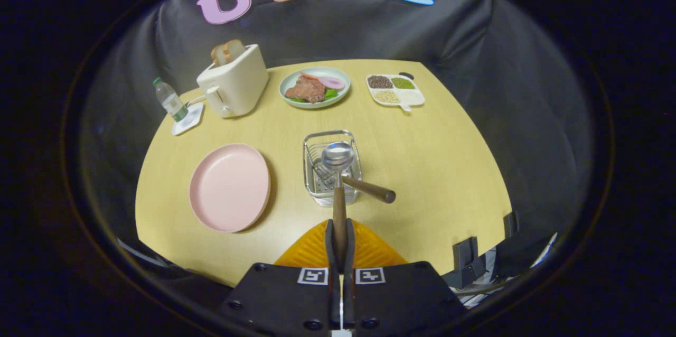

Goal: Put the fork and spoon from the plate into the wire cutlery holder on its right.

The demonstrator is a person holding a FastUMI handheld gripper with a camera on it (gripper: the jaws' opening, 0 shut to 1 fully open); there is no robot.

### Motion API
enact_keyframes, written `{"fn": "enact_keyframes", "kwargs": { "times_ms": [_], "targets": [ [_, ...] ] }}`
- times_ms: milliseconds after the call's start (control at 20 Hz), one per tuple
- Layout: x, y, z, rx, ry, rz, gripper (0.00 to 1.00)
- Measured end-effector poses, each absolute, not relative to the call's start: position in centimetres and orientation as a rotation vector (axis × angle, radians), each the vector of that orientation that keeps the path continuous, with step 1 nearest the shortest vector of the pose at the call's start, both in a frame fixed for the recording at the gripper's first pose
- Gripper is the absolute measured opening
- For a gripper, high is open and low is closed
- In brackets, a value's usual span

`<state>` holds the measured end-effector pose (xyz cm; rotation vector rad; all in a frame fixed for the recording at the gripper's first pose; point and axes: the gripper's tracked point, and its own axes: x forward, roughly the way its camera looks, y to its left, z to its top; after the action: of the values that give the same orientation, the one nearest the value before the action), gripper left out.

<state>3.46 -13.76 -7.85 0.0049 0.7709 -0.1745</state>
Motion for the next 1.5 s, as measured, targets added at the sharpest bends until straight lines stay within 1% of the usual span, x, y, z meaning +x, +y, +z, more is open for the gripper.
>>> {"fn": "enact_keyframes", "kwargs": {
  "times_ms": [150, 350, 650, 950, 1300, 1500],
  "targets": [
    [4.2, -13.7, -8.4, 0.015, 0.817, -0.164, 0.05],
    [5.0, -12.9, -8.2, 0.044, 0.822, -0.136, 0.12],
    [5.3, -12.5, -7.9, 0.063, 0.803, -0.122, 0.17],
    [4.4, -12.0, -7.6, 0.024, 0.758, -0.101, 0.99],
    [3.9, -11.7, -6.5, 0.088, 0.69, -0.113, 1.0],
    [3.3, -9.2, -5.2, 0.058, 0.629, -0.064, 1.0]
  ]
}}
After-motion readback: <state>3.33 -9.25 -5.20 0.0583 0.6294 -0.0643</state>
